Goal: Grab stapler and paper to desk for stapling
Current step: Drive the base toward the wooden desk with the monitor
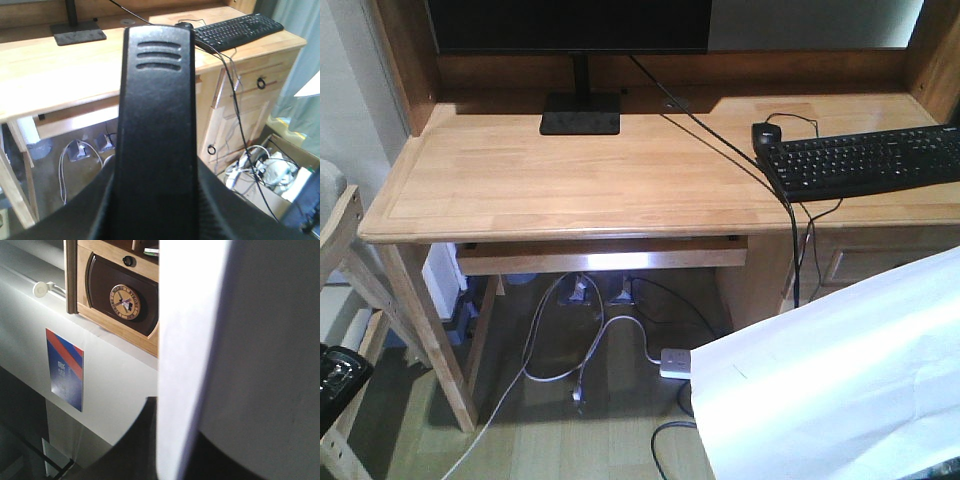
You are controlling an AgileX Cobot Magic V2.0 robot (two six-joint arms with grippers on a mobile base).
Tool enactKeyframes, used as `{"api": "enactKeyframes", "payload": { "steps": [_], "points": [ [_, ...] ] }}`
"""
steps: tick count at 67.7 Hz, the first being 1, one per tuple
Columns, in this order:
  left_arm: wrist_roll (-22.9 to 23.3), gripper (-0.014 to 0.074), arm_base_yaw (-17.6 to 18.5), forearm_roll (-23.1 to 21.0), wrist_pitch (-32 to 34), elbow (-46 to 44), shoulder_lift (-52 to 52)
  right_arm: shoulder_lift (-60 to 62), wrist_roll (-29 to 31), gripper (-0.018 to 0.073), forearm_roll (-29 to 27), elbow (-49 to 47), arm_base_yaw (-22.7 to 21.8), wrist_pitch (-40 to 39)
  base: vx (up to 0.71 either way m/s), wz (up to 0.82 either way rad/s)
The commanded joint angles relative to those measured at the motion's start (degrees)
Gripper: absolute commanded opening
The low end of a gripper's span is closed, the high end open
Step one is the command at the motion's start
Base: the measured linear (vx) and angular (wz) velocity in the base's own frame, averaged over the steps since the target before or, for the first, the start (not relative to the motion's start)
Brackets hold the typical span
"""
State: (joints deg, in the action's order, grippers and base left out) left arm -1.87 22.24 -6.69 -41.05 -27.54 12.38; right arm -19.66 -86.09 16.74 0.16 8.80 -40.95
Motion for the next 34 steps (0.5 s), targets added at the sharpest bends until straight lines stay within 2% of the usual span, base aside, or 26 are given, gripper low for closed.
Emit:
{"api": "enactKeyframes", "payload": {
  "steps": [1, 34],
  "points": [
    [0.5, -0.0007, 0.1, -0.7, 6.7, -1.7, 0.4, -0.4, 0.6, -0.0005, -0.3, -1.6, 0.0, -3.5, 0.23, -0.01],
    [0.5, -0.0007, 0.1, -0.7, 6.7, -1.7, 0.4, -0.4, 0.6, -0.0005, -0.3, -1.6, 0.0, -3.5, 0.2, 0.0]
  ]
}}
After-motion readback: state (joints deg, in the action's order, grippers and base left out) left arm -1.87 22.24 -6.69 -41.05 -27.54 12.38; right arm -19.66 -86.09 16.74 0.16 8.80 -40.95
